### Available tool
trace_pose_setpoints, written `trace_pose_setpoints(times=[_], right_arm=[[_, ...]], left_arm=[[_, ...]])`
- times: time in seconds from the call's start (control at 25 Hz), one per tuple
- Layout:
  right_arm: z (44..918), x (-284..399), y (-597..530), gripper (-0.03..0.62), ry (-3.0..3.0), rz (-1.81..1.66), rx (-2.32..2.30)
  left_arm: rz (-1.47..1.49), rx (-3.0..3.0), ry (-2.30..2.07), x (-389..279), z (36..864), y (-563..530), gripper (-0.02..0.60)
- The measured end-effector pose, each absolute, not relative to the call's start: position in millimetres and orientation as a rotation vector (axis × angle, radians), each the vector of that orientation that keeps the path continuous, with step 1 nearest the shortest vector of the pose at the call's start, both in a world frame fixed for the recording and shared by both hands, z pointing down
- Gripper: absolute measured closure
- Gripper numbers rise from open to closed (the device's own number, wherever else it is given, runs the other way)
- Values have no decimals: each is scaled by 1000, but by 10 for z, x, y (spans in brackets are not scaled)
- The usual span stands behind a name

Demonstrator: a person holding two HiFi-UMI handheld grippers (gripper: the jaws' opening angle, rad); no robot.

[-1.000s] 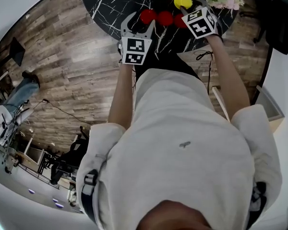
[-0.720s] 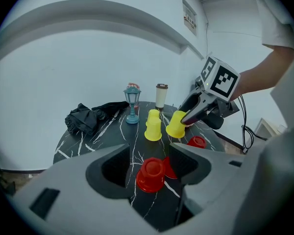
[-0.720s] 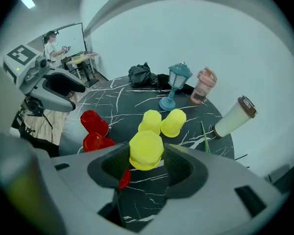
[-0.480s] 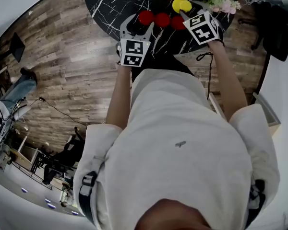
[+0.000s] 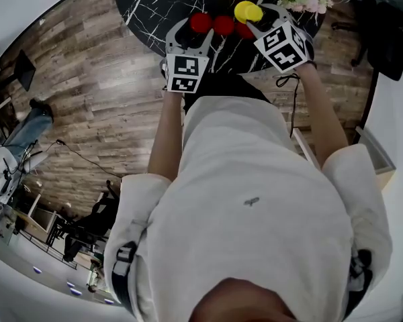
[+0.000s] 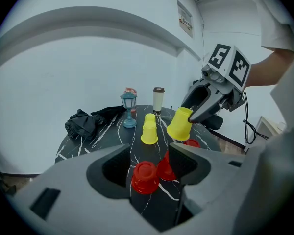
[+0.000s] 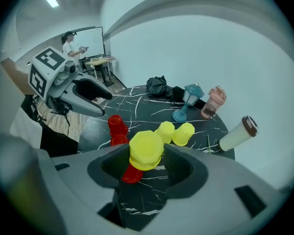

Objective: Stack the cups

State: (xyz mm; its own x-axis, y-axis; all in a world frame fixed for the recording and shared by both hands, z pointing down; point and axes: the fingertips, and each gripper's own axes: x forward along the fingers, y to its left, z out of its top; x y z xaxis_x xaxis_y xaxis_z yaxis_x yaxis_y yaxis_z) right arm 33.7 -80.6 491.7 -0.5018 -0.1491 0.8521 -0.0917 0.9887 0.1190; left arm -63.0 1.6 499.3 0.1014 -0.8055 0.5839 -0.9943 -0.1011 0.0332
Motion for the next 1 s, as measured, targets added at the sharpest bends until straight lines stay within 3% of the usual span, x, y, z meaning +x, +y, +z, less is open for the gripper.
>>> trace_pose_setpoints(times=[1.0], right_arm=[[5126,330,-275,369,-2022,-267,-69]], left_arm=[[613,1955,-1756,-520,5016,145,337]])
